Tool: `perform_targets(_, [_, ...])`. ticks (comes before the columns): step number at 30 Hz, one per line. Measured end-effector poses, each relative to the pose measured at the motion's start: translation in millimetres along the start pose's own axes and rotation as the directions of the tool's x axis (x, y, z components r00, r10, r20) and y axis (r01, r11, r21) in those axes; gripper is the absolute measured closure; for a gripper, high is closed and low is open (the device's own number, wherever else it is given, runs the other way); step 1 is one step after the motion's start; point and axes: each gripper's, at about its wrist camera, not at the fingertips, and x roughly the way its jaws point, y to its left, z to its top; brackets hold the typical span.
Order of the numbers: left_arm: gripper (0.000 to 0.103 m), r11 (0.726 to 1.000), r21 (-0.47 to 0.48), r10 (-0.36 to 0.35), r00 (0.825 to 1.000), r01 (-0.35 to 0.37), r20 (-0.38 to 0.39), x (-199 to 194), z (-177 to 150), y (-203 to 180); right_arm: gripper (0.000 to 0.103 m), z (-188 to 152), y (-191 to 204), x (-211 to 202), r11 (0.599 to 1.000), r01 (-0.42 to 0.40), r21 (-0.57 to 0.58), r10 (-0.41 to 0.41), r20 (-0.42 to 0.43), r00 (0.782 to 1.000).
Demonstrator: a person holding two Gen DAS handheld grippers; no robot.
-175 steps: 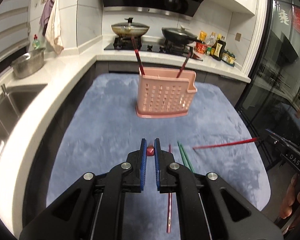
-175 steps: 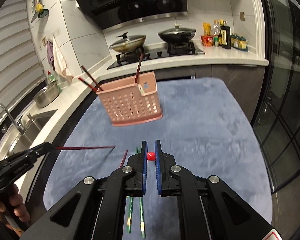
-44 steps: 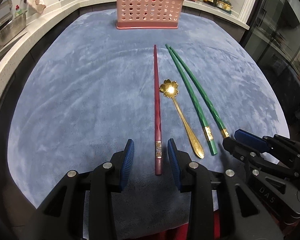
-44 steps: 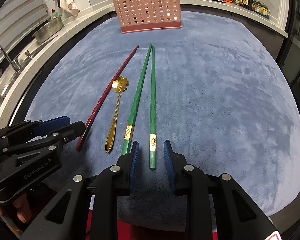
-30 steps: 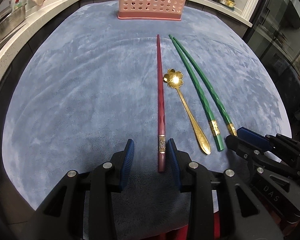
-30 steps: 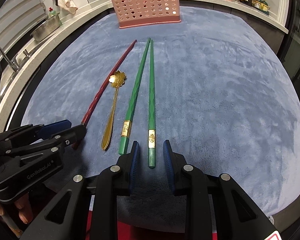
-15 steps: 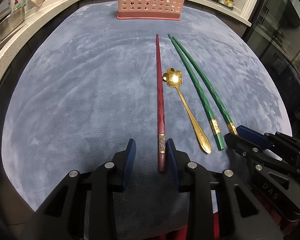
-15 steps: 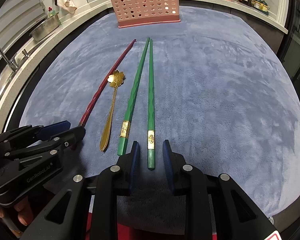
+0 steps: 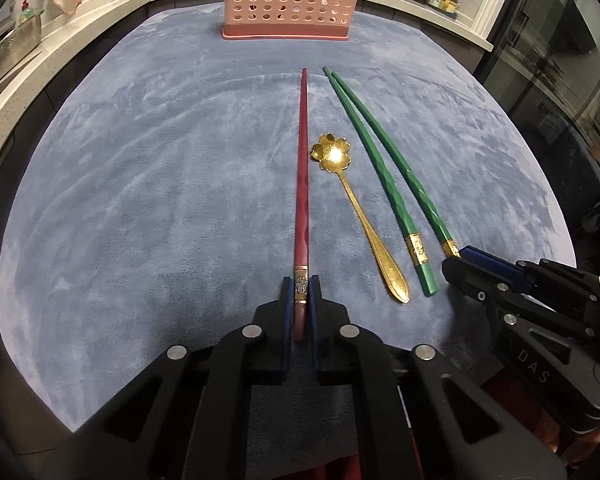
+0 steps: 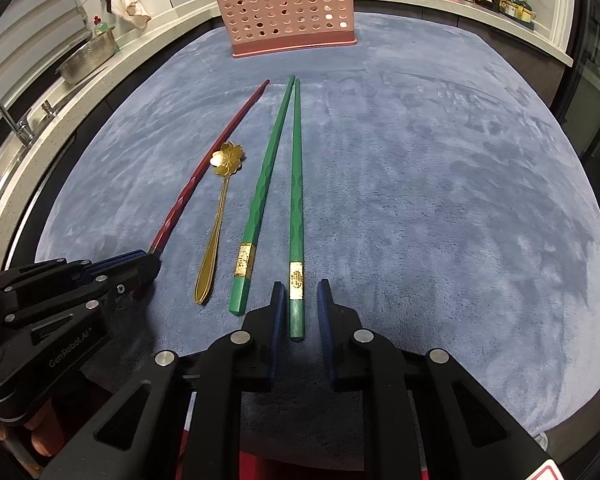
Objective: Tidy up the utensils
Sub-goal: 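Grasp the last dark red chopstick with the left tool while the right tool grasps a green chopstick, then carry both chopsticks up and lower them into the pink holder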
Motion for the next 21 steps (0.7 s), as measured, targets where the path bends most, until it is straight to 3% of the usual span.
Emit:
perform_targets(3, [0.096, 1.000, -0.001, -0.005, 1.000, 0.005, 0.003, -1, 0, 0, 0.095, 0, -2, 0, 1.000, -0.003, 0.001, 0.003, 0.001, 1.000])
perform_targets(21, [0.096, 1.000, -0.031, 0.006, 0.993, -0.003, 0.119, -45, 23, 8, 0.096, 21, -1, -38, 1.000, -0.022, 0.017, 0.020, 0.107, 0.994])
